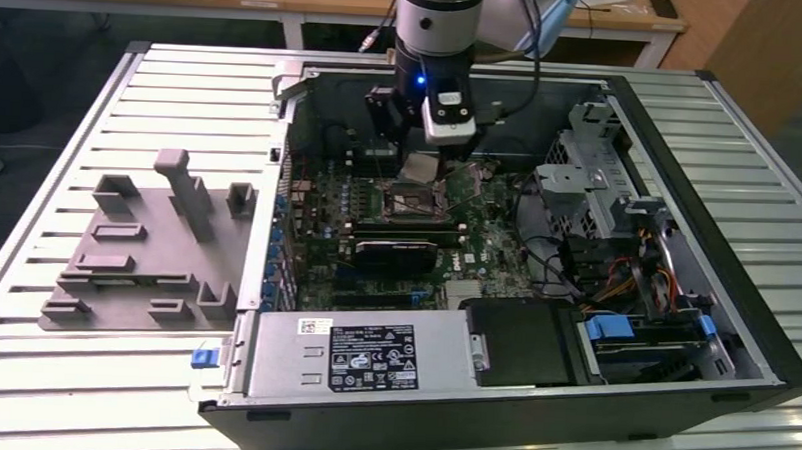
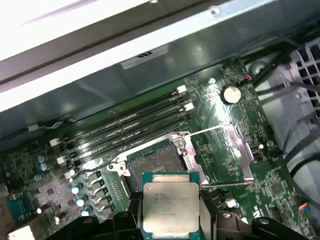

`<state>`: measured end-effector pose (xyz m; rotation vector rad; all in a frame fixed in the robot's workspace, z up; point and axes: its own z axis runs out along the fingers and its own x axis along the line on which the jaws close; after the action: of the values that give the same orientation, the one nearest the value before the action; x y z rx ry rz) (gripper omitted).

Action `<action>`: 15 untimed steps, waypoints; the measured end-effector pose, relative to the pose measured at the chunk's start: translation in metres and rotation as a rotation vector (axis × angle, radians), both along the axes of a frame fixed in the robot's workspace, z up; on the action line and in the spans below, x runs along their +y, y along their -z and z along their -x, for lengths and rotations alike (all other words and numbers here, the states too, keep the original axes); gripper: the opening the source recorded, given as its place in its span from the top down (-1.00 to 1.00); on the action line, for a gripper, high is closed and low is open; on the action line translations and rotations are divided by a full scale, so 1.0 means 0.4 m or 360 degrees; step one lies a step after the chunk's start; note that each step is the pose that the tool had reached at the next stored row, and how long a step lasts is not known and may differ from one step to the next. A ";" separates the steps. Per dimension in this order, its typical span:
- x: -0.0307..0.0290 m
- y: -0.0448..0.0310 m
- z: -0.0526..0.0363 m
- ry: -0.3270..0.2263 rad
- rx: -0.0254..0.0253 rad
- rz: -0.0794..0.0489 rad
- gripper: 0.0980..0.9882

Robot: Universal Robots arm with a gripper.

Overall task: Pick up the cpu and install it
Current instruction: 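Place the cpu into insertion slot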

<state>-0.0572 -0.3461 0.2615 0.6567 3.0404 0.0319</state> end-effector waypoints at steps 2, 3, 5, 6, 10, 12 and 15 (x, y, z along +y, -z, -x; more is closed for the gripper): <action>0.000 0.000 0.000 0.0048 -0.00001 0.0001 0.00; 0.000 0.000 0.000 0.0074 -0.00002 0.0002 0.00; 0.000 0.000 0.000 0.0127 -0.00004 0.0003 0.00; 0.000 0.000 0.000 0.0155 -0.00005 0.0003 0.00; 0.000 0.001 0.000 0.0262 -0.00004 0.0005 0.00; 0.000 0.001 0.000 0.0315 -0.00003 0.0005 0.00; 0.000 0.001 0.000 0.0397 -0.00002 0.0005 0.00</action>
<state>-0.0572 -0.3461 0.2610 1.0290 2.9322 0.0211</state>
